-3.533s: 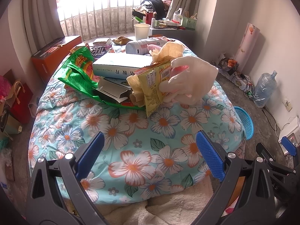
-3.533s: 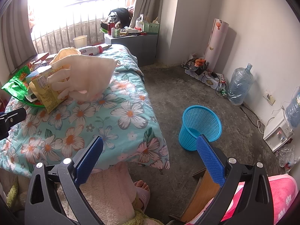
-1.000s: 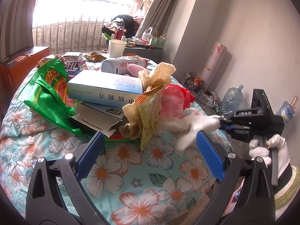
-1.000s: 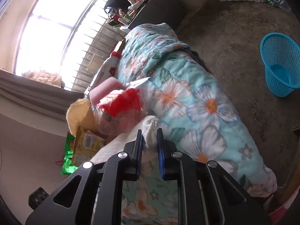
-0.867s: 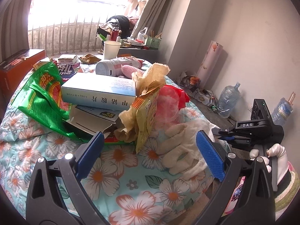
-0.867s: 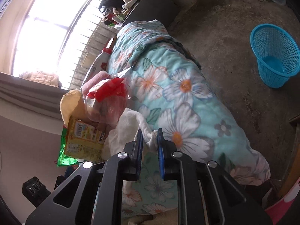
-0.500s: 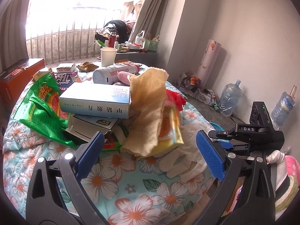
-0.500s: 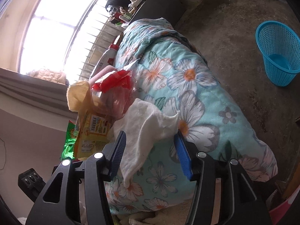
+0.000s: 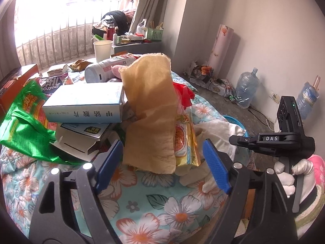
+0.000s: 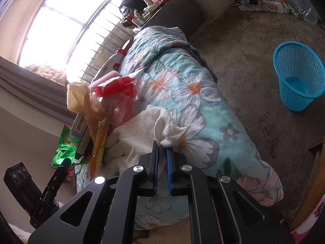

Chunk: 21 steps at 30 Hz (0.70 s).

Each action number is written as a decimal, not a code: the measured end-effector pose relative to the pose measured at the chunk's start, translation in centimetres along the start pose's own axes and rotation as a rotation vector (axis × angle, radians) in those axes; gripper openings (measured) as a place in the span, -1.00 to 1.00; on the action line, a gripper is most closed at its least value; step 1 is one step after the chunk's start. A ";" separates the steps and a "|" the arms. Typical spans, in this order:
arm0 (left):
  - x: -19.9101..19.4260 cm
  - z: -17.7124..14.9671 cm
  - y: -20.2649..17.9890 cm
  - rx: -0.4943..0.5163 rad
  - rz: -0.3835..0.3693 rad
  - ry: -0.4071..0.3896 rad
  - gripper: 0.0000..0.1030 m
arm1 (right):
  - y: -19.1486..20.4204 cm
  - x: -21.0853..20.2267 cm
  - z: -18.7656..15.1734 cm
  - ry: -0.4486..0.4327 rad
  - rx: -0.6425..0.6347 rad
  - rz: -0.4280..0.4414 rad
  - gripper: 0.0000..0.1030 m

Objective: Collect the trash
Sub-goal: 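Carry the napkin and tissue in both grippers over the blue wastebasket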

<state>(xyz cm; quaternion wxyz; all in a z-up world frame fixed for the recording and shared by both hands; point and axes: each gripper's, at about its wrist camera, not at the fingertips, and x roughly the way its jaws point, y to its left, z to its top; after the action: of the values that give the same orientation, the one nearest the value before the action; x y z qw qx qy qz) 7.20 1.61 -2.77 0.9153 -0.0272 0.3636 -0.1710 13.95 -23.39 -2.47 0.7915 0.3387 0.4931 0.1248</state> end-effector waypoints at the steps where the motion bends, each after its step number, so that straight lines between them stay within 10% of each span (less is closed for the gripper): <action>1: 0.3 0.6 0.1 -0.004 -0.003 0.001 0.35 | -0.1 0.2 -0.1 0.003 0.000 0.001 -0.85; 10: 1.7 8.6 0.9 0.077 0.116 -0.119 0.42 | -1.2 0.4 -0.1 0.017 0.017 0.054 -0.85; 18: 8.7 13.3 4.2 -0.024 0.010 0.160 0.62 | -1.7 0.6 0.0 0.024 0.040 0.088 -0.85; 21: 10.1 13.2 4.5 -0.019 0.021 0.218 0.31 | -1.8 0.6 -0.1 0.025 0.044 0.094 -0.85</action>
<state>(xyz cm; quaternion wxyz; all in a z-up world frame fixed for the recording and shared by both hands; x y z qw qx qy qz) 24.26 1.44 -0.53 0.8719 -0.0134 0.4628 -0.1596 13.96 -24.35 -4.12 0.7711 0.3770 0.4891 0.1551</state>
